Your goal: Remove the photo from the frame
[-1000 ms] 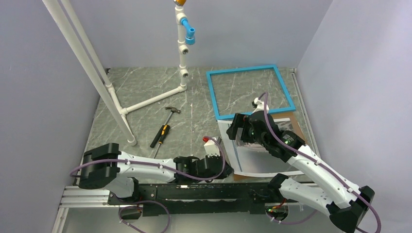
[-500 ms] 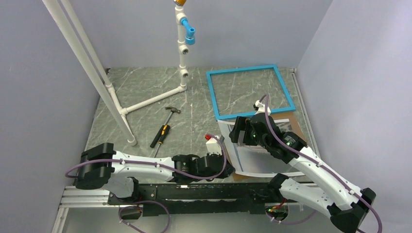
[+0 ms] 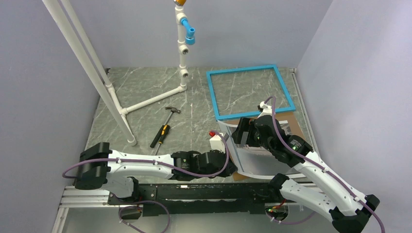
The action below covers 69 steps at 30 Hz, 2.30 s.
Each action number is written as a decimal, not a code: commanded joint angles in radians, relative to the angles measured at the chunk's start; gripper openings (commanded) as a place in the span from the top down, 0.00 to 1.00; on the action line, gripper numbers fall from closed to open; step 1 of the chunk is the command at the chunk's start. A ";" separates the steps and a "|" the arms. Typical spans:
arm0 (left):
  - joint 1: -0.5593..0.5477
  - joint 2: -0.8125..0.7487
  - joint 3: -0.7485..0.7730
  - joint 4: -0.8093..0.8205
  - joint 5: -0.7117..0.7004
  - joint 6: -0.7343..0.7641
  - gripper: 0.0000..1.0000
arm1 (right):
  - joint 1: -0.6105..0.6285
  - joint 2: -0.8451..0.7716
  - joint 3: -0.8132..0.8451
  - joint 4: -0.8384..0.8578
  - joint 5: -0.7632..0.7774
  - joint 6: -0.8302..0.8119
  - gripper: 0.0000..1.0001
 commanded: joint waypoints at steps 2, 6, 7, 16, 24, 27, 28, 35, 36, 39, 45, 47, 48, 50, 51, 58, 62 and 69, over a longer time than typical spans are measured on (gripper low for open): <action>0.014 -0.047 0.037 0.079 0.054 0.037 1.00 | 0.001 -0.010 0.009 -0.018 0.017 0.009 0.01; 0.024 -0.084 0.040 0.046 0.042 0.042 1.00 | 0.002 -0.016 0.006 -0.014 0.018 0.006 0.01; 0.028 -0.091 0.036 0.070 0.048 0.052 1.00 | 0.003 -0.014 0.004 -0.012 0.020 0.005 0.01; 0.023 -0.203 -0.016 -0.072 -0.003 0.052 1.00 | 0.002 0.002 0.005 -0.005 0.012 0.006 0.01; 0.021 -0.398 -0.037 -0.280 -0.070 0.113 1.00 | 0.002 0.035 0.013 0.020 -0.012 -0.009 0.01; 0.019 -0.476 -0.029 -0.342 -0.092 0.140 1.00 | 0.002 0.060 0.009 0.046 -0.050 -0.036 0.01; 0.019 -0.500 -0.023 -0.375 -0.102 0.144 1.00 | 0.002 0.069 0.006 0.056 -0.066 -0.046 0.01; 0.016 -0.662 -0.007 -0.534 -0.170 0.176 1.00 | 0.090 0.098 -0.018 0.180 -0.195 -0.137 0.01; 0.016 -0.685 -0.001 -0.556 -0.185 0.178 1.00 | 0.126 0.109 -0.010 0.187 -0.190 -0.149 0.01; 0.016 -0.743 0.019 -0.612 -0.221 0.189 1.00 | 0.301 0.169 0.047 0.184 -0.123 -0.183 0.01; 0.017 -0.801 0.081 -0.686 -0.286 0.230 1.00 | 0.596 0.290 0.172 0.193 0.064 -0.219 0.00; 0.017 -0.815 0.095 -0.708 -0.305 0.235 1.00 | 0.634 0.292 0.179 0.232 0.041 -0.247 0.00; 0.017 -0.821 0.098 -0.714 -0.310 0.236 1.00 | 0.660 0.294 0.182 0.253 0.044 -0.260 0.00; 0.016 -0.831 0.104 -0.725 -0.322 0.235 1.00 | 0.741 0.313 0.197 0.270 0.142 -0.275 0.00; 0.017 -0.834 0.110 -0.731 -0.328 0.234 1.00 | 0.815 0.331 0.212 0.266 0.230 -0.273 0.00; 0.018 -0.857 0.097 -0.759 -0.350 0.197 1.00 | 0.932 0.410 0.264 0.240 0.478 -0.209 0.00; 0.017 -0.869 -0.034 -0.737 -0.333 0.124 0.71 | 0.788 0.349 0.167 0.268 0.305 -0.157 0.00; 0.022 -0.832 -0.208 -0.688 -0.281 0.009 0.28 | 0.484 0.381 0.042 0.225 0.032 -0.074 0.01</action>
